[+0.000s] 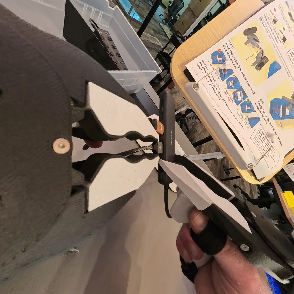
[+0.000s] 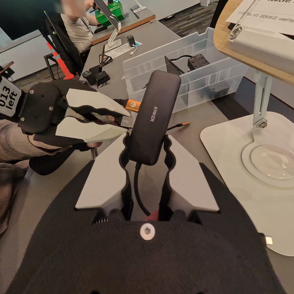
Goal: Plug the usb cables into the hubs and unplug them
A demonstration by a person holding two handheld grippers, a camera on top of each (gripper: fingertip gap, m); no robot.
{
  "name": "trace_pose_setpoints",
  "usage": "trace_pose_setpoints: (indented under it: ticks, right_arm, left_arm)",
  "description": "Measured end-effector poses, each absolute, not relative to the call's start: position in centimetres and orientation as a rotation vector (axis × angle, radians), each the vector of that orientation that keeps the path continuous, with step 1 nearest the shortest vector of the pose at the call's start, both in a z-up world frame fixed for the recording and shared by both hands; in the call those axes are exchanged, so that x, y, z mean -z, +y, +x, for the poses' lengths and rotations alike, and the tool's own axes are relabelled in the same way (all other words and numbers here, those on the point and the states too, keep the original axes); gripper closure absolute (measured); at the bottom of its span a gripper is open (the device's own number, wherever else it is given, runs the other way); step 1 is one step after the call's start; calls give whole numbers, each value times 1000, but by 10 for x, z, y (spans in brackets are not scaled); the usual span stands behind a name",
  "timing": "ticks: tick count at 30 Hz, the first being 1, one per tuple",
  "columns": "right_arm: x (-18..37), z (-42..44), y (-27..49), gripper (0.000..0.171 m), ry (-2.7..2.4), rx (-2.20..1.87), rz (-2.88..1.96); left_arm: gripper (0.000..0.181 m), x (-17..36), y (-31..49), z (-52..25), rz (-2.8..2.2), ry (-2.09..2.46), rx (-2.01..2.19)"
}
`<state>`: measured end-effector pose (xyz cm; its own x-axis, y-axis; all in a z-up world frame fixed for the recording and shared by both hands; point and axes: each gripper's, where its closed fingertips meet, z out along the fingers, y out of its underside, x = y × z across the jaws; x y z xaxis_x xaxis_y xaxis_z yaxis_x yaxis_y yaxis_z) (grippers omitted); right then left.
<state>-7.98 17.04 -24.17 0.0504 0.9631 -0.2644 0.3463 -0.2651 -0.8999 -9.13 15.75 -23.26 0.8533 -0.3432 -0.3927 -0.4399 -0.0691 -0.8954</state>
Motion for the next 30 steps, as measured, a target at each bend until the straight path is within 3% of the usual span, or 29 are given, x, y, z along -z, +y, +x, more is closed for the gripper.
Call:
trace_pose_setpoints:
  ticks: [17, 30]
  right_arm:
    - [230, -78, 166, 130, -1406, -1056, -1641]
    - [213, -77, 168, 129, -1336, -1090, -1613]
  left_arm:
    - [168, 218, 154, -91, -1631, 825, -129]
    - [168, 202, 155, -86, -1515, 694, -150]
